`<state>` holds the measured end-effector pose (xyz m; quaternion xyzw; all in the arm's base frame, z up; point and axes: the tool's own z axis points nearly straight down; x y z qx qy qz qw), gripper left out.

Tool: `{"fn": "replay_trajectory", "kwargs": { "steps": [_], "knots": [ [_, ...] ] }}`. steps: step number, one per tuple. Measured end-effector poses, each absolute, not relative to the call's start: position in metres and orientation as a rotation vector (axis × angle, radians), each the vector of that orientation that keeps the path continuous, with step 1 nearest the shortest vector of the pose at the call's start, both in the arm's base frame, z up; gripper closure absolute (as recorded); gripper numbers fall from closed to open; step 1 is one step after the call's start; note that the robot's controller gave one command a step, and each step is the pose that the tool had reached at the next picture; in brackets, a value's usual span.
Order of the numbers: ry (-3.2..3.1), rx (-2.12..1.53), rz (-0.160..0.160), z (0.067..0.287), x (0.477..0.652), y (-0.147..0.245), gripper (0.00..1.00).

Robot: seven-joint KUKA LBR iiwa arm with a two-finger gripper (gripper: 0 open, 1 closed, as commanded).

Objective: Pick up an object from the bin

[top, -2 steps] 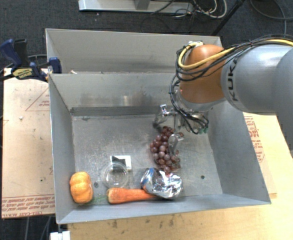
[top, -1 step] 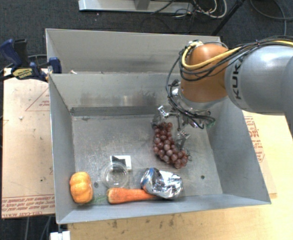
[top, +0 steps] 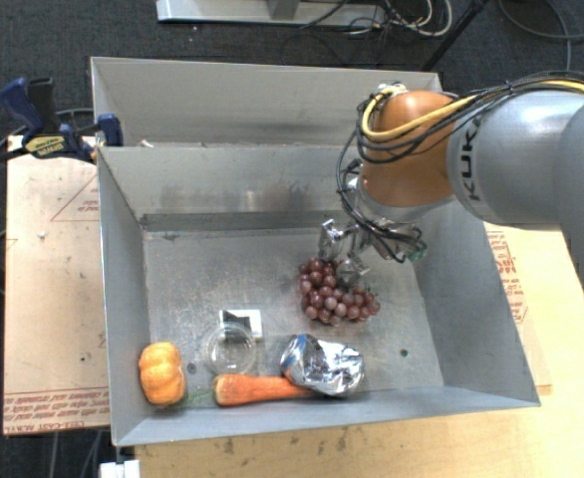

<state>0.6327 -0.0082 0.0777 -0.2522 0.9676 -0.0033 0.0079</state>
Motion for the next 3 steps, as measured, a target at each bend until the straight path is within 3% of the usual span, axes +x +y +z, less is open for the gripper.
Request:
{"fn": "replay_trajectory", "kwargs": {
  "steps": [2, 3],
  "knots": [
    [3.029, -0.788, -0.008, 0.081, 0.631, -0.008, 1.00],
    [3.043, -0.791, 0.003, 0.096, 0.628, -0.007, 1.00]
  ]
}}
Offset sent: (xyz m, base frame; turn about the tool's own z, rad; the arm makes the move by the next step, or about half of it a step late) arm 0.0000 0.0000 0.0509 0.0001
